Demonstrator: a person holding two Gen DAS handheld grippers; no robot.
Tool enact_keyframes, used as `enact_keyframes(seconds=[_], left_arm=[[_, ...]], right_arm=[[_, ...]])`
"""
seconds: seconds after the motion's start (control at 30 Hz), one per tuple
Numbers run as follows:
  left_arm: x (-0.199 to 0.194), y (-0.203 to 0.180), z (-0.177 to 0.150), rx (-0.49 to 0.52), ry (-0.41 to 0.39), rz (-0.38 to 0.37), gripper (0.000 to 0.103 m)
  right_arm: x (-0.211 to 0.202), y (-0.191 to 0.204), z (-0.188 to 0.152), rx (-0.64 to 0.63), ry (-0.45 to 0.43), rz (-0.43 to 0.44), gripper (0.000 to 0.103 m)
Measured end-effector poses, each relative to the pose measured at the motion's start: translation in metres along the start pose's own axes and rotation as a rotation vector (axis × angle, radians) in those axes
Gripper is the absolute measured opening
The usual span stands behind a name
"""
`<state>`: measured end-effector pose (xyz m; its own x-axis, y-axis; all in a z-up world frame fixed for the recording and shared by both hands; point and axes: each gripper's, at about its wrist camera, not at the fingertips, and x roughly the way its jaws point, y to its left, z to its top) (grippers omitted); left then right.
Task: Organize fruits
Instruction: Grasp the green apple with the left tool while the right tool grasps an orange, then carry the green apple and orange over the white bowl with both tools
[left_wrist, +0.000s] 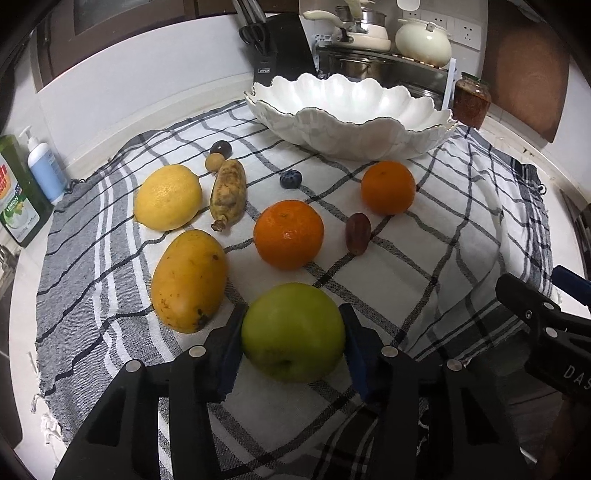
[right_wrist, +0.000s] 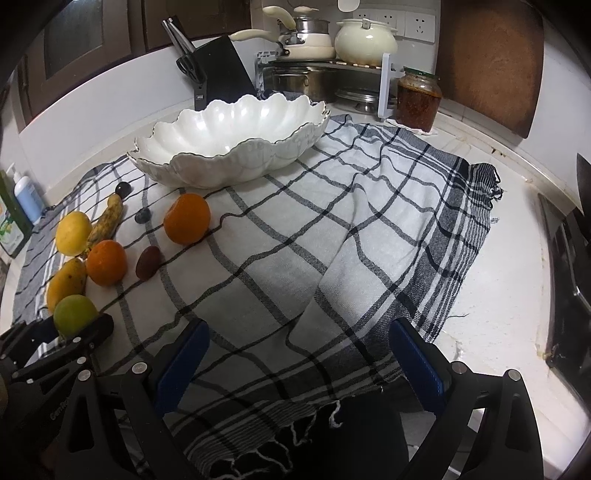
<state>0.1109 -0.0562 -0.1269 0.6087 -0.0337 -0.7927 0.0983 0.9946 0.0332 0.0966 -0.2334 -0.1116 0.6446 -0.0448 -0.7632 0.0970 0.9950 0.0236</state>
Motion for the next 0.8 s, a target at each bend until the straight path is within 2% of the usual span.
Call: enact_keyframes(seconds=[0.3, 0.5, 0.73, 0.8], left_arm=[[-0.035, 0.022, 0.003, -0.029, -0.055, -0.006, 0.048], [-0.055, 0.061, 0.003, -0.094, -0.091, 0.034, 0.048], [-0.056, 0.105, 0.004, -0.166, -0.097, 0.095, 0.048], [-0.055, 0.116, 0.004, -0.184, -0.098, 0.113, 0.048]], right_arm=[[-0.013, 0.018, 0.012, -0.028, -0.043, 0.04, 0.098], [-0.014, 0.06, 0.026, -0.099, -0.074, 0.108, 0.098], [-0.002, 0.114, 0.039, -0.191, -0.078, 0.179, 0.097], [0.002, 0.129, 0.042, -0.22, -0.079, 0.189, 0.091]])
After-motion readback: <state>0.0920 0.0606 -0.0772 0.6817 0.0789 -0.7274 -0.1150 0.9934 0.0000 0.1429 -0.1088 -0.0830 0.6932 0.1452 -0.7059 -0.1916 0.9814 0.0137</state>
